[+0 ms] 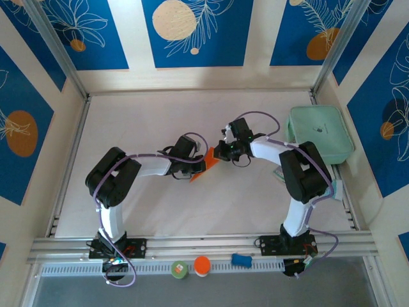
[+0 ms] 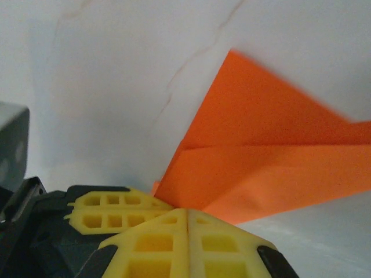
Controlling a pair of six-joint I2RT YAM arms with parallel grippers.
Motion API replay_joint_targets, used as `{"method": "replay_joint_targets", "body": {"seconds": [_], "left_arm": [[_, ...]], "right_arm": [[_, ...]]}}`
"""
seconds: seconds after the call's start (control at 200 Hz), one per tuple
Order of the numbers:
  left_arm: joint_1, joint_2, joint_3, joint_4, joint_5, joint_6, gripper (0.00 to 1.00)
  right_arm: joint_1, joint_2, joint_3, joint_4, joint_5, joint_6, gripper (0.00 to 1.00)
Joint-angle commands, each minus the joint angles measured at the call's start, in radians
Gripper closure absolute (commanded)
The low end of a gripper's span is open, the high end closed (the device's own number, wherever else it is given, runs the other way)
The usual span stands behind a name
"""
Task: Fold a paper plane with a square sheet of paper (pick it up from the middle)
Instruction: Fold the wing for the fifth time at the center of the table.
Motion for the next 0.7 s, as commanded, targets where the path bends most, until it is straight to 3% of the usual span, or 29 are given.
{"method": "replay_joint_targets", "body": {"seconds": [0.0, 0.295, 0.695], "left_arm": [[0.007, 0.038, -0.021, -0.113, -0.008, 0.022, 1.00], [0.007, 0.039, -0.041, -0.132, -0.021, 0.017, 1.00], [0.007, 0.033, -0.088, -0.123, -0.008, 0.002, 1.00]], "right_arm": [[0.014, 0.049, 0.010, 0.010, -0.028, 0.033, 0.97], [-0.013, 0.139, 0.050, 0.012, -0.017, 0.038, 0.99], [-0.242, 0.120, -0.013, 0.057, -0.009, 0.043, 1.00]]}}
